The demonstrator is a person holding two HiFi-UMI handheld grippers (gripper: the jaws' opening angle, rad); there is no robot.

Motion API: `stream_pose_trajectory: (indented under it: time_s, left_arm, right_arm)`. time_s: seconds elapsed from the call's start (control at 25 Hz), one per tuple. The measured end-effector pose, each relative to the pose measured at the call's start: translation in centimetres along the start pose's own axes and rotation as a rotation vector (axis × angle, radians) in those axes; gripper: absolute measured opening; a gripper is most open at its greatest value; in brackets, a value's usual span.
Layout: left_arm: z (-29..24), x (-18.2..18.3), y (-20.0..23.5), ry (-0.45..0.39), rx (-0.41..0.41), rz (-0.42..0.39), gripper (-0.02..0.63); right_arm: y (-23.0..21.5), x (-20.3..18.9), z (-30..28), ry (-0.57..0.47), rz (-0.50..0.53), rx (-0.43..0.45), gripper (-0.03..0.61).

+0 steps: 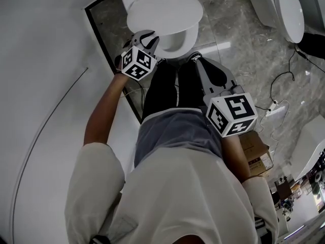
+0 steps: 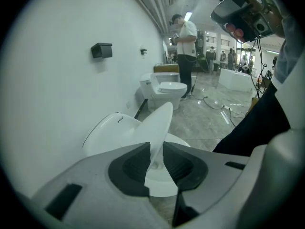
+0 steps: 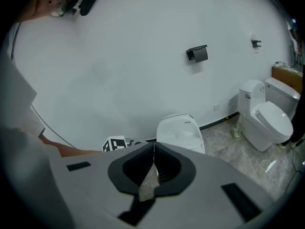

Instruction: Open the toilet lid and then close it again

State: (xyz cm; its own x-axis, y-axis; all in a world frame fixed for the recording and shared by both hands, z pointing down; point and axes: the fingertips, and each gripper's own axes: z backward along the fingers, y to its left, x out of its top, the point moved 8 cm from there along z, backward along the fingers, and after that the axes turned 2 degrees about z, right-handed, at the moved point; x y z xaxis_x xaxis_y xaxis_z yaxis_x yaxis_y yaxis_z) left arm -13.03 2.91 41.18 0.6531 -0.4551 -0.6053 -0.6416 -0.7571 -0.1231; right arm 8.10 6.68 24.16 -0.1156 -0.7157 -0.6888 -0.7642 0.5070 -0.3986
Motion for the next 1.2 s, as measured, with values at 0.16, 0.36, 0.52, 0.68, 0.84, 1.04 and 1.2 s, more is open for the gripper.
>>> stream_pose_trajectory:
  time_s: [0.16, 0.36, 0.52, 0.68, 0.84, 1.04, 1.2]
  left_arm:
    - [-0.1, -0.3, -0.9, 0.003, -0.005, -0.013, 0.069]
    - [-0.6, -1.1, -2.0, 0.02, -0.026, -0.014, 0.071]
    - [-0.9, -1.9, -2.6, 0.025, -0.035, -0.013, 0.072]
    - [-1.2, -2.4, -3.3, 0.034, -0.045, -0.017, 0.074]
    - [-1.8, -3.0, -4.4, 0.046, -0.052, -0.008, 0.077]
    - [-2.6, -4.1, -5.7, 0.072, -0.05, 0.006, 0.08]
    - [-3.2, -5.0, -6.7, 0.09, -0.063, -0.009, 0.081]
  right_arm:
    - [-0.2, -0.4, 0.0, 0.016, -0.008, -0.003, 0.011]
    - [-0.4, -0.2, -0.4, 0.024, -0.015, -0.002, 0.011]
    - [-0.6, -0.2, -1.0, 0.033, -0.012, -0.005, 0.011]
    - [-1.2, -0.4, -1.5, 0.058, 0.008, -0.004, 0.011]
    - [-2.1, -0.4, -1.7, 0.074, 0.035, -0.008, 0.011]
    - [-3.0, -0.7, -2.1, 0.096, 0.063, -0.01, 0.011]
    - [-3.4, -1.2, -2.3, 0.117, 0.083, -0.009, 0.011]
